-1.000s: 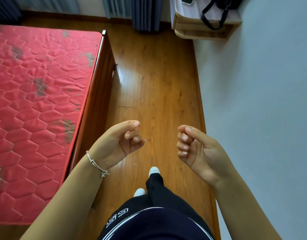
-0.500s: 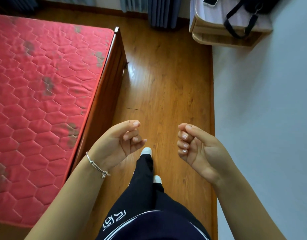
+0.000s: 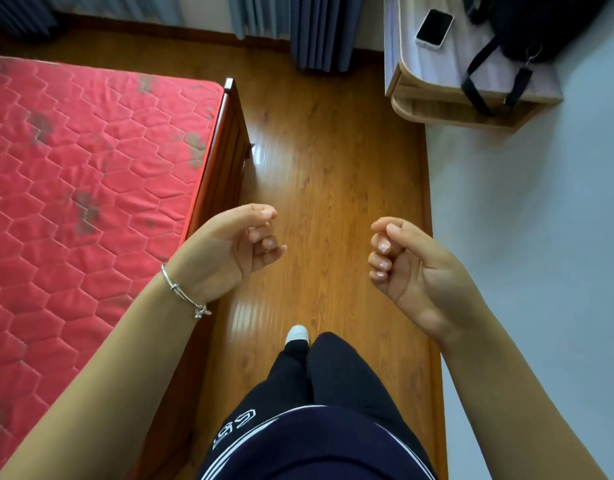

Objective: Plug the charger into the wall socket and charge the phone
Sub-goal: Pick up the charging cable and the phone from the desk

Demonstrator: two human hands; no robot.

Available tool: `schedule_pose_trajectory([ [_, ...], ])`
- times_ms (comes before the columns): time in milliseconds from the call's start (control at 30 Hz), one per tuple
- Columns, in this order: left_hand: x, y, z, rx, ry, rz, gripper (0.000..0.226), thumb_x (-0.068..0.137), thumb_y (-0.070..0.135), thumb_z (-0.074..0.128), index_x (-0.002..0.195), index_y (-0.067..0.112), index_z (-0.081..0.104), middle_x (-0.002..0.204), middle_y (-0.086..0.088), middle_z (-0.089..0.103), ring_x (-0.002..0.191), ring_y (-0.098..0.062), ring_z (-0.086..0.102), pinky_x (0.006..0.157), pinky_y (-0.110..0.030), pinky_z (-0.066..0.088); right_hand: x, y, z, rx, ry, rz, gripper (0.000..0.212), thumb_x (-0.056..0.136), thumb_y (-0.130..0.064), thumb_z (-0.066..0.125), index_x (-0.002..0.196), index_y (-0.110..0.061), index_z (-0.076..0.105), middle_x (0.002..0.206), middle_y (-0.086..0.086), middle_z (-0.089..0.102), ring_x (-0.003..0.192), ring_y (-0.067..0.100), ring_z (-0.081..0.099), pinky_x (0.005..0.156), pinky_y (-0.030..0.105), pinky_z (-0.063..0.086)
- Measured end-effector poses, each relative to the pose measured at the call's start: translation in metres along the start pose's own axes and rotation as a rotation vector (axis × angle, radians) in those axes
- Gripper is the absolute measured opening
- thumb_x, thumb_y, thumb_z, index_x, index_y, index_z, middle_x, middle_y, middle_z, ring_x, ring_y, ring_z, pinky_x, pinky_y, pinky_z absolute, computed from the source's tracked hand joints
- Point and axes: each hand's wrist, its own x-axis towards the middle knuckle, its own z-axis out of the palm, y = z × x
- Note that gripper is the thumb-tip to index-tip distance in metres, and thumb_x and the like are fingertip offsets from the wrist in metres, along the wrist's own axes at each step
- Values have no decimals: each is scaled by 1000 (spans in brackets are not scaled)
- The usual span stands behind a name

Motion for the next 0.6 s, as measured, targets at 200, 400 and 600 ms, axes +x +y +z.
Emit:
schedule_pose_trajectory([
  [200,45,49,14,55,-32,50,17,90,13,43,76,17,51,46,10,38,48,-5,46,72,-24,55,46,-41,7,-54,-12,-87,28,96,-16,39,83,-18,64,63,-5,54,57,7,49,53,19,43],
  [400,97,82,24,87,-18,88,18,92,11,42,77,16,51,47,9,39,48,-6,46,70,-24,55,100,-79,2,-79,-55,-117,30,97,-13,36,82,-17,63,62,-5,53,56,7,48,53,18,42],
  [600,155,121,44,152,-2,152,7,84,15,50,78,16,51,48,10,40,51,-6,47,74,-25,54,154,-126,-19,-94,-90,-158,27,95,-15,39,84,-17,64,63,-6,55,58,7,49,54,19,43],
])
